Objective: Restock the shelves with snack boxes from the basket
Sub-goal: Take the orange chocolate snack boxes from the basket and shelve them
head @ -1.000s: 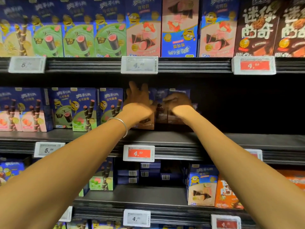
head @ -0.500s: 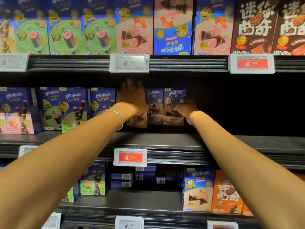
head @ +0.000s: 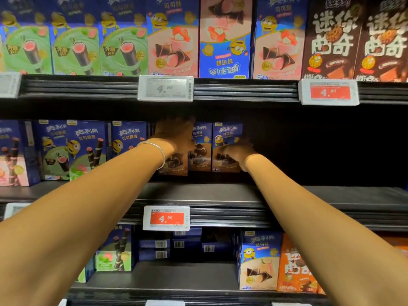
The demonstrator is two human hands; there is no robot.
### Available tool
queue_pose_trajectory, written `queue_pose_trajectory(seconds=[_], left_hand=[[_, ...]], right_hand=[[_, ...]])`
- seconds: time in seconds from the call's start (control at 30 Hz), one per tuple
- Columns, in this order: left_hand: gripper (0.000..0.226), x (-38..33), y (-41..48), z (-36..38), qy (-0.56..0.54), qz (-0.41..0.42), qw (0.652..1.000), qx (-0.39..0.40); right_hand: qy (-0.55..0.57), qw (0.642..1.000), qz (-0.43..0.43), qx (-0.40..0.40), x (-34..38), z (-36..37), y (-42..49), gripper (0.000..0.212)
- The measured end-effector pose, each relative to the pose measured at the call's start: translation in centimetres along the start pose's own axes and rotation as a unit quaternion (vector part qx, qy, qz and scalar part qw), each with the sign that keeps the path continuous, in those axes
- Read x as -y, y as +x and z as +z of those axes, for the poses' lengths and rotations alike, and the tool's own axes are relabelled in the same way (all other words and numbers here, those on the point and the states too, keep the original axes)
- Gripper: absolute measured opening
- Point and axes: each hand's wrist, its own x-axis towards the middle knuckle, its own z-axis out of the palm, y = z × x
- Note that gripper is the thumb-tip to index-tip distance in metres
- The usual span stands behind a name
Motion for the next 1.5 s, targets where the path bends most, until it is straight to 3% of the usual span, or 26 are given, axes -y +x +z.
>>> queue_pose_trajectory(seconds=[0.17, 0.33, 0.6, 0.8, 0.97, 1.1, 1.23, 1.33, 1.43, 1.5], left_hand=[[0.074, 0.4, 0.2, -0.1, 0.024, 0.007, 1.0, 0.011], [0.073, 0.6, 0.2, 0.1, 0.057, 0.013, 0.998, -0.013], [0.084, 0.5, 0.5, 0.0, 0.022, 0.017, 0.999, 0.016], [0.071, 0.9, 0.6, 0.2, 0.016, 0.014, 1.0, 0.005], [0.077, 1.1, 0.8, 0.6, 0.015, 0.016, 1.0, 0.001], [0.078, 1.0, 0.6, 0.5, -0.026, 0.016, 0.998, -0.061], [0.071, 0.5, -0.1, 0.3, -0.141, -0.008, 0.984, -0.107], [0.068, -0.1, -1.9, 0.4, -0.255, -0.064, 0.959, -0.104], [0.056, -0.4, -5.6, 0.4, -0.38, -0.085, 0.912, -0.13], [0.048, -0.3, -8.4, -0.1, -0.416, -0.104, 0.891, -0.15]], right_hand=[[-0.045, 0.999, 0.005, -0.018, 0.2, 0.2, -0.1, 0.095], [-0.013, 0.999, 0.024, -0.021, 0.3, 0.3, -0.3, 0.1], [-0.046, 0.998, 0.023, -0.041, 0.2, 0.2, -0.4, 0.096], [-0.035, 0.998, 0.007, -0.056, 0.2, 0.2, -0.8, 0.089], [-0.014, 0.999, 0.003, -0.041, 0.1, 0.1, -1.0, 0.083], [0.002, 0.999, 0.028, -0.016, 0.7, -0.5, -1.1, 0.074], [0.071, 0.994, 0.05, -0.064, 1.8, -1.2, -2.2, 0.065], [0.082, 0.988, 0.027, -0.127, 3.5, -1.9, -4.2, 0.052], [0.185, 0.977, 0.011, -0.101, 4.1, -2.2, -7.3, 0.038], [0.207, 0.971, 0.028, -0.118, 3.8, -1.8, -9.5, 0.016]])
